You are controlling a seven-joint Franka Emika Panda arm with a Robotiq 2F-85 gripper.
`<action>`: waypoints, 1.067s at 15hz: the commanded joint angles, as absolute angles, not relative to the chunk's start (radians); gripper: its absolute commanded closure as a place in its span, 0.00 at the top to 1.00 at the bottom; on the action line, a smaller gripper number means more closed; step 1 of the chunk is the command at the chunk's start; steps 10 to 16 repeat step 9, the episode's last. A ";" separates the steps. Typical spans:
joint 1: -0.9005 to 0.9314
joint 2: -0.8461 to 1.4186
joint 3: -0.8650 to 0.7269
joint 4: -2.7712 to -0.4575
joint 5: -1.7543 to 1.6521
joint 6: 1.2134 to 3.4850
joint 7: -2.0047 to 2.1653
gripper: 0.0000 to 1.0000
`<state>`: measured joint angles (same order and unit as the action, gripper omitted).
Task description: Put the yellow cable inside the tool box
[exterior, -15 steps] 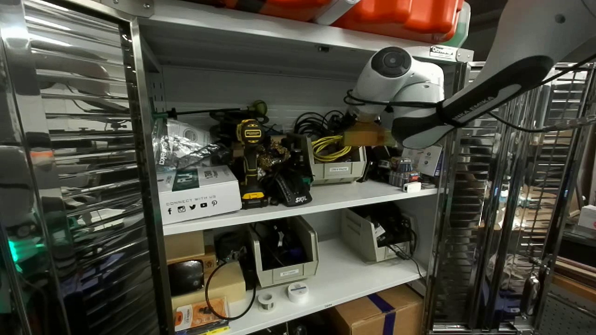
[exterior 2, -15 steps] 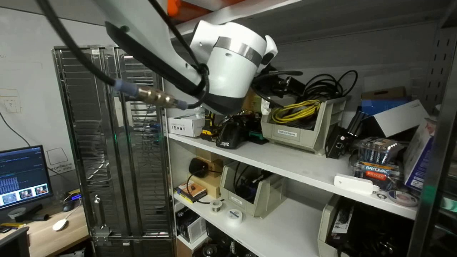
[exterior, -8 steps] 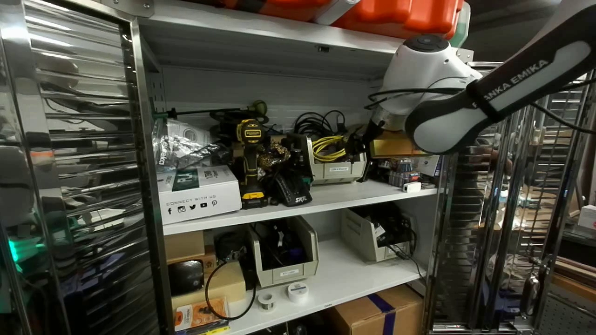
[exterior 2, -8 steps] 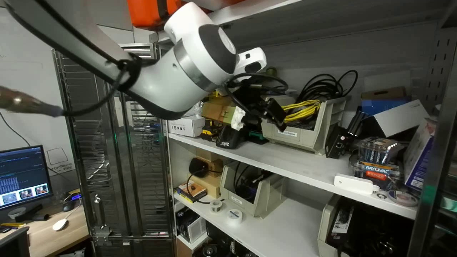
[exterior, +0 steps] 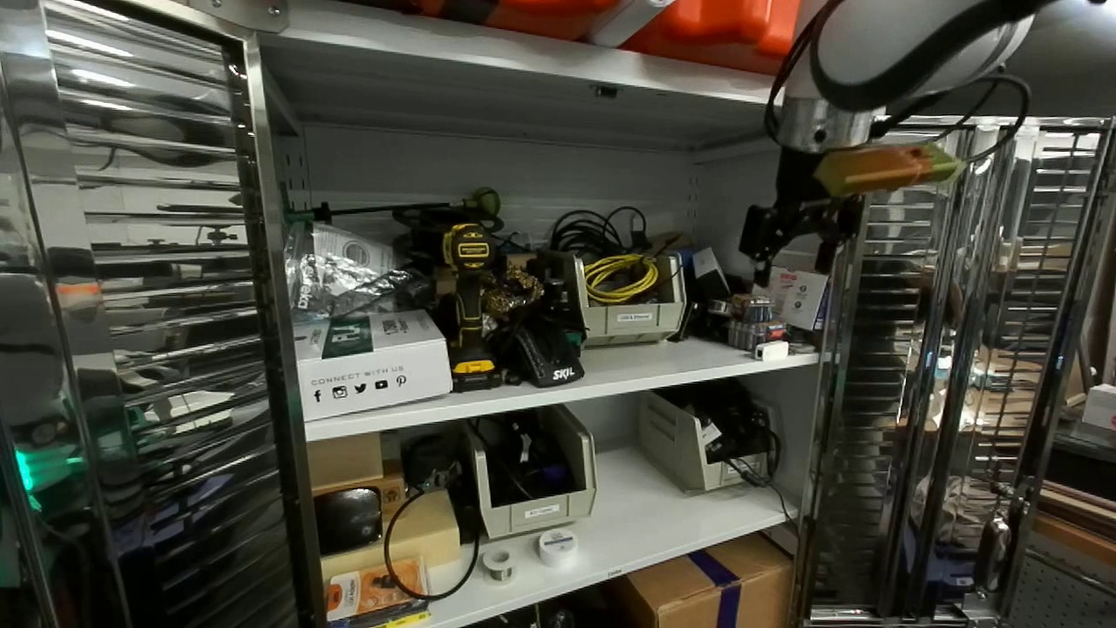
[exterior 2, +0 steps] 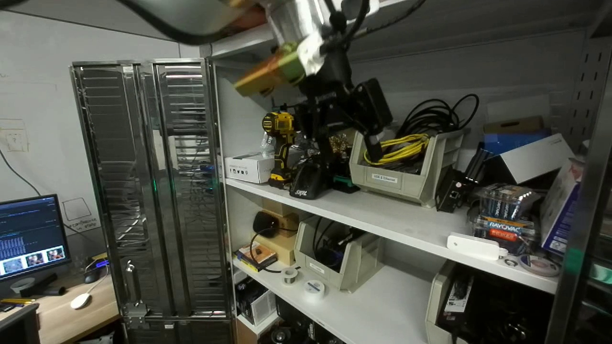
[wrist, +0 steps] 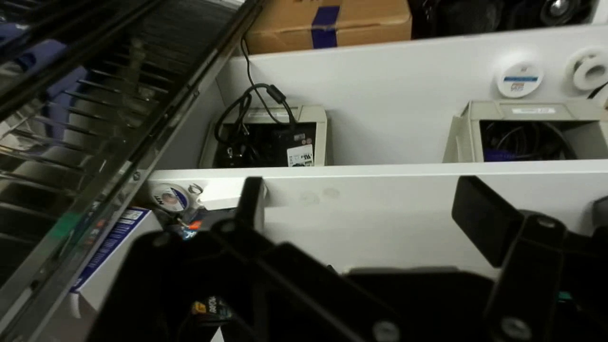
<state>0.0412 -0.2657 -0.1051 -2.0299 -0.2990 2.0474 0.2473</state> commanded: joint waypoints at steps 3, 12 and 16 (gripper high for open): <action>0.011 -0.293 -0.165 -1.762 -0.074 1.608 -0.153 1.00; -0.016 -0.304 -0.142 -1.790 -0.087 1.629 -0.138 1.00; -0.016 -0.304 -0.142 -1.790 -0.087 1.629 -0.138 1.00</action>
